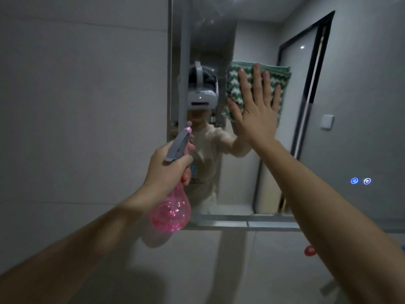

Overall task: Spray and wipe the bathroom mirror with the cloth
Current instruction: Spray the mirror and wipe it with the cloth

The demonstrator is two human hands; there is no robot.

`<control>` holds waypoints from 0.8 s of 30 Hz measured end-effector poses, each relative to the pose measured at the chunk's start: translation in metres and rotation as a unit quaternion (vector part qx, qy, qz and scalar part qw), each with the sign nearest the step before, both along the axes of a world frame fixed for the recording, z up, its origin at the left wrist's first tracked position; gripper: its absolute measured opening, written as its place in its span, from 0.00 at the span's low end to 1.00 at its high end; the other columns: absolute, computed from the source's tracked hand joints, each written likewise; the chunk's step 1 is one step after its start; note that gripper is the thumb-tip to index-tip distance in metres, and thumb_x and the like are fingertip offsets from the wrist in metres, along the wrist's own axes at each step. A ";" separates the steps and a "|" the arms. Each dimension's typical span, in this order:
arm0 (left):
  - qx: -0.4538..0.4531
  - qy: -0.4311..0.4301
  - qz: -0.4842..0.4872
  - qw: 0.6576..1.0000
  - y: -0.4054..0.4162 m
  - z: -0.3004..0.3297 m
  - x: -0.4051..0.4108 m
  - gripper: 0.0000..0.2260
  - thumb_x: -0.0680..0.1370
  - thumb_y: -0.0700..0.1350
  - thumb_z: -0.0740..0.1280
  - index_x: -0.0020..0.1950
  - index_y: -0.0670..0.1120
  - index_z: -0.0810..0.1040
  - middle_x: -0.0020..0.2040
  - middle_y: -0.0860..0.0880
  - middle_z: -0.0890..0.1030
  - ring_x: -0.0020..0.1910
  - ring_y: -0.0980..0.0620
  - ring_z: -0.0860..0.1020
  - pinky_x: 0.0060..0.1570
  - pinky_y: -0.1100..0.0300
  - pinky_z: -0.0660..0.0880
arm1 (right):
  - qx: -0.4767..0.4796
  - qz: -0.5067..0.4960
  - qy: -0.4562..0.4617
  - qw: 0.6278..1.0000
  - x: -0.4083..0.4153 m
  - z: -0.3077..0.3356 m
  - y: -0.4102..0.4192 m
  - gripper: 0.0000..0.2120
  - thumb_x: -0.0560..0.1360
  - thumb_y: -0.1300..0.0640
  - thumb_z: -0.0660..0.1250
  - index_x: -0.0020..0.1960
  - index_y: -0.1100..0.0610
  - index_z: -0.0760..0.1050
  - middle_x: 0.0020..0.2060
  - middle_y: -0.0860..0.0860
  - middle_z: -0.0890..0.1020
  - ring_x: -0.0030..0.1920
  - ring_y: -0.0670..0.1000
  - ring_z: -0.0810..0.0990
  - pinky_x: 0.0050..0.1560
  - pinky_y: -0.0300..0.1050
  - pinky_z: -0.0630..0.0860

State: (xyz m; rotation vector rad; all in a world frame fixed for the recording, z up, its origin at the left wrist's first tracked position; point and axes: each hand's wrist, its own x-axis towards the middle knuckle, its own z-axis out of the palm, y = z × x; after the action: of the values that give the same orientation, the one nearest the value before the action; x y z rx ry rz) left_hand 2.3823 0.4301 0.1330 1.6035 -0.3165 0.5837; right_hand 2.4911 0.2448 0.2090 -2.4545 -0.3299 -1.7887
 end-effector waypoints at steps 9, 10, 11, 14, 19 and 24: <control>-0.021 -0.018 -0.029 0.999 -0.054 0.033 0.001 0.07 0.73 0.31 0.61 0.44 0.40 0.75 0.18 0.50 0.69 0.19 0.50 0.68 0.24 0.60 0.68 | 0.128 -0.019 0.040 0.991 -0.002 -0.003 -0.064 0.32 0.79 0.36 0.46 0.77 0.47 0.41 0.77 0.51 0.44 0.77 0.52 0.42 0.74 0.55 0.37; -0.019 -0.019 -0.030 0.999 -0.058 0.034 0.001 0.06 0.73 0.31 0.61 0.46 0.39 0.75 0.18 0.51 0.69 0.19 0.51 0.68 0.23 0.60 0.69 | 0.126 -0.021 0.043 0.991 -0.002 -0.003 -0.067 0.32 0.79 0.36 0.46 0.77 0.47 0.41 0.77 0.51 0.43 0.77 0.52 0.41 0.73 0.54 0.36; -0.018 -0.022 -0.030 0.999 -0.061 0.035 0.001 0.06 0.73 0.31 0.61 0.47 0.38 0.75 0.18 0.51 0.69 0.19 0.51 0.68 0.24 0.60 0.69 | 0.128 -0.021 0.046 0.990 -0.002 -0.003 -0.068 0.32 0.79 0.36 0.46 0.77 0.47 0.40 0.77 0.51 0.43 0.77 0.52 0.41 0.73 0.54 0.35; -0.020 -0.023 -0.020 0.999 -0.064 0.038 0.002 0.08 0.73 0.31 0.61 0.50 0.37 0.76 0.19 0.51 0.69 0.19 0.50 0.68 0.24 0.59 0.69 | 0.189 0.002 0.056 0.980 -0.004 0.003 -0.053 0.31 0.80 0.38 0.47 0.77 0.49 0.40 0.77 0.52 0.41 0.76 0.54 0.39 0.72 0.55 0.33; -0.030 -0.034 0.003 0.999 -0.049 0.055 0.002 0.09 0.73 0.32 0.62 0.51 0.38 0.78 0.19 0.50 0.70 0.19 0.52 0.68 0.23 0.61 0.69 | 0.269 0.026 0.065 0.961 -0.008 0.023 -0.017 0.32 0.80 0.40 0.45 0.77 0.52 0.38 0.76 0.55 0.38 0.76 0.58 0.37 0.71 0.59 0.33; -0.024 -0.061 0.017 0.998 -0.032 0.076 0.003 0.07 0.73 0.33 0.63 0.47 0.39 0.79 0.19 0.52 0.71 0.19 0.55 0.69 0.24 0.61 0.69 | 0.159 0.043 0.030 0.986 -0.003 0.026 0.010 0.32 0.80 0.40 0.46 0.76 0.51 0.36 0.76 0.55 0.39 0.76 0.57 0.36 0.68 0.56 0.25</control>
State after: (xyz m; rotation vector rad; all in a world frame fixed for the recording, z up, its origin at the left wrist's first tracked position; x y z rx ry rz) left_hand 2.3853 0.3981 0.2091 1.5321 -0.3633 0.7131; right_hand 2.4880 0.2544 0.2347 -2.2312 -0.1300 -1.5894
